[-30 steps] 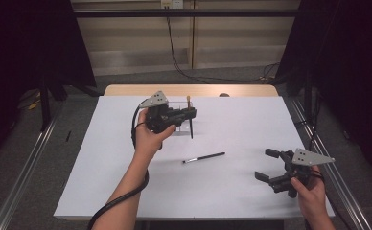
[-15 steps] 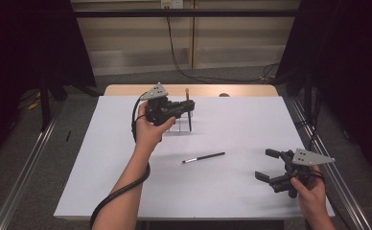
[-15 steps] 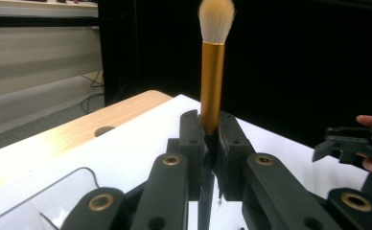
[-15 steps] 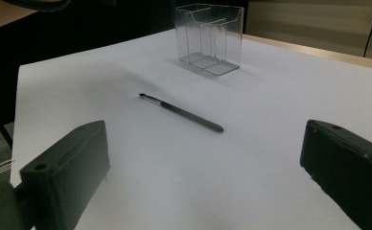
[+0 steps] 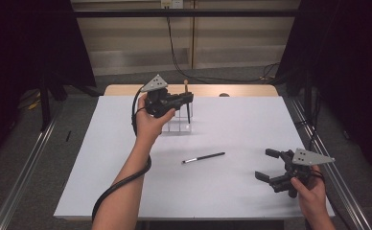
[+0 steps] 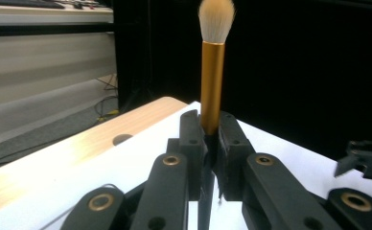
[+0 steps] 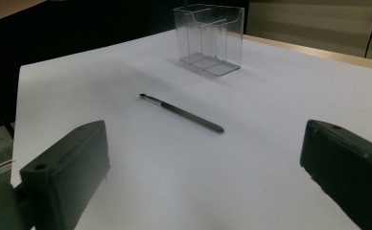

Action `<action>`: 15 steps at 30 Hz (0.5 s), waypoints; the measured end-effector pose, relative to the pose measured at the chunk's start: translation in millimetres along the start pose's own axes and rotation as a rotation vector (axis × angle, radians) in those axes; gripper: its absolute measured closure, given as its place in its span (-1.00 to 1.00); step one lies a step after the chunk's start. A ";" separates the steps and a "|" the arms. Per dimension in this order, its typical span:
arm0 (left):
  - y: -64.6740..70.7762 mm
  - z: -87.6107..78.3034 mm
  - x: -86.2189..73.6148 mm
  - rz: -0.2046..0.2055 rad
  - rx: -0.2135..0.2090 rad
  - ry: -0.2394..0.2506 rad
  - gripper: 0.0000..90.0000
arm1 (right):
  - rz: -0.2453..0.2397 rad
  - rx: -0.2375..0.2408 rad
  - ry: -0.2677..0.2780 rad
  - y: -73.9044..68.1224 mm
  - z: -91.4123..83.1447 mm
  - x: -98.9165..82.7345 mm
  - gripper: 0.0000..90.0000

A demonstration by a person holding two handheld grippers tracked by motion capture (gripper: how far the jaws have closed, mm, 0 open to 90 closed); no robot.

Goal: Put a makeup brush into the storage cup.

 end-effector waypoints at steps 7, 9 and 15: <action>-5.3 3.6 5.8 0.016 0.041 0.007 0.85 | -0.005 0.001 0.001 -0.9 1.0 0.4 -0.95; -7.3 4.8 6.5 0.024 0.066 0.010 0.85 | -0.005 0.000 0.001 -0.9 0.6 0.4 -0.95; -13.9 8.1 4.8 0.056 0.133 0.001 0.85 | -0.008 0.002 0.002 -0.8 0.2 0.7 -0.95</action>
Point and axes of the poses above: each handheld gripper's, and its own axes: z roughly forward along the jaws, x roughly out of its top, y roughly to its right, the point moved 3 cm from there along z, roughly forward along the jaws, and after that the axes turned 2 degrees about y, right-handed, at the moved point
